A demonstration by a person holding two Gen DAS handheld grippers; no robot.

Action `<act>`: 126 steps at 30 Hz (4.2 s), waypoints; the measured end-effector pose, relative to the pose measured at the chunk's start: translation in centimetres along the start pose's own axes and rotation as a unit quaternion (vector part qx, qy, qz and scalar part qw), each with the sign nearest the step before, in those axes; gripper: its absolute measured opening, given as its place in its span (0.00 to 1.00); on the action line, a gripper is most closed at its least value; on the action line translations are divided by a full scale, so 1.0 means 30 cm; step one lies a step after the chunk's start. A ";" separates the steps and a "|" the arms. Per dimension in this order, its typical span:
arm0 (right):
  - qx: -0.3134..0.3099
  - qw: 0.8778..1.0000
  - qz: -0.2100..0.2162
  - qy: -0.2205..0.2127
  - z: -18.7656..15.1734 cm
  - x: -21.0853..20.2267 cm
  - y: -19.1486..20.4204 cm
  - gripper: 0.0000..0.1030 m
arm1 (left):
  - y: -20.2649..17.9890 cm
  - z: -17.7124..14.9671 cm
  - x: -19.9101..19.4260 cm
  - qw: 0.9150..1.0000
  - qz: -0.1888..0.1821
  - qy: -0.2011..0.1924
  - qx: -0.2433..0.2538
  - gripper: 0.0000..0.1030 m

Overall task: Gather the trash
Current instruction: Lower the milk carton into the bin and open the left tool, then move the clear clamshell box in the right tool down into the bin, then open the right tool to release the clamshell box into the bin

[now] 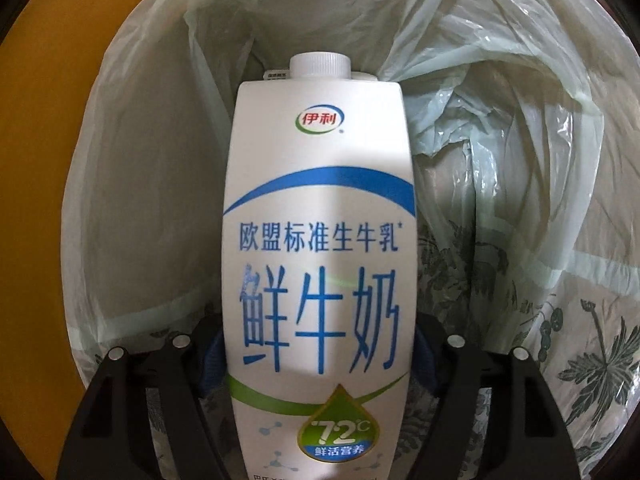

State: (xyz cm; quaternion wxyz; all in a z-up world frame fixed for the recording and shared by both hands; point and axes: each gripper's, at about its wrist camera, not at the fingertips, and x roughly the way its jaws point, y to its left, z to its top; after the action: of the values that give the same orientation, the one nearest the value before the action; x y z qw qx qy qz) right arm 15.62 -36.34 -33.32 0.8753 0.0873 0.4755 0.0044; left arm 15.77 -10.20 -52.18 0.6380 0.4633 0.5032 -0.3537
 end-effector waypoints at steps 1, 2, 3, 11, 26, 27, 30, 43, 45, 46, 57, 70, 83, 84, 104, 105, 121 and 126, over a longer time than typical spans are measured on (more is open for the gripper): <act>0.000 1.000 0.000 0.000 0.000 0.000 0.001 0.52 | -0.005 0.003 0.000 1.000 -0.001 0.004 0.003 0.67; 0.000 1.000 0.000 0.000 0.000 0.004 0.003 0.52 | -0.007 0.007 0.004 1.000 -0.001 0.010 0.006 0.67; 0.000 1.000 0.000 0.000 0.000 0.003 0.002 0.52 | -0.019 0.003 0.017 1.000 -0.003 0.017 0.009 0.66; -0.002 1.000 0.000 0.001 -0.004 0.004 0.000 0.52 | 0.021 0.129 0.082 0.997 -0.016 0.070 -0.001 0.66; -0.021 0.999 -0.027 0.016 -0.014 0.028 0.015 0.52 | 0.085 0.224 0.159 0.993 -0.061 0.093 -0.042 0.70; -0.022 0.999 -0.031 0.019 -0.014 0.033 0.014 0.52 | 0.090 0.230 0.152 0.993 -0.061 0.090 -0.045 0.70; -0.024 0.999 -0.038 0.027 -0.015 0.046 0.014 0.52 | 0.129 0.251 0.093 0.994 -0.059 0.073 -0.053 0.75; -0.061 0.998 -0.032 0.004 -0.014 0.001 0.080 0.52 | 0.184 0.310 -0.217 0.996 -0.007 0.015 -0.086 0.86; -0.071 0.997 -0.029 -0.003 -0.015 -0.014 0.098 0.52 | 0.198 0.294 -0.251 0.995 0.000 0.004 -0.101 0.88; -0.076 0.997 -0.027 -0.006 -0.018 -0.023 0.104 0.52 | 0.200 0.278 -0.286 0.994 0.003 -0.002 -0.114 0.89; -0.190 0.982 -0.003 -0.019 -0.042 -0.095 0.235 0.52 | 0.145 0.078 -0.500 0.962 0.024 -0.030 -0.271 0.93; -0.428 0.902 -0.019 0.049 -0.112 -0.045 0.453 0.52 | 0.146 -0.040 -0.525 0.932 0.020 -0.041 -0.361 0.93; -0.730 0.660 -0.078 0.162 -0.265 0.127 0.683 0.52 | 0.231 -0.121 -0.495 0.915 0.022 -0.024 -0.401 0.93; -0.747 0.637 -0.081 0.173 -0.282 0.147 0.695 0.52 | 0.233 -0.130 -0.487 0.916 0.021 -0.019 -0.401 0.93; -0.840 0.466 -0.080 0.264 -0.512 0.411 0.785 0.52 | 0.307 -0.329 -0.365 0.907 0.038 0.064 -0.414 0.93; -0.841 0.464 -0.078 0.267 -0.521 0.419 0.785 0.52 | 0.303 -0.335 -0.369 0.909 0.039 0.064 -0.411 0.93; -0.834 0.458 -0.065 0.301 -0.586 0.492 0.800 0.62 | 0.340 -0.395 -0.415 0.894 0.038 0.054 -0.444 0.93; -0.823 0.491 -0.068 0.277 -0.549 0.465 0.778 0.71 | 0.343 -0.394 -0.418 0.895 0.039 0.049 -0.441 0.93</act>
State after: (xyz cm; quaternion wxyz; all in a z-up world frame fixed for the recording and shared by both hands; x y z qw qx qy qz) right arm 11.30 -9.64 -50.04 0.3706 -0.7110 0.4786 0.3578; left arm 18.45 4.11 -38.37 0.7643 0.1706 0.6201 -0.0472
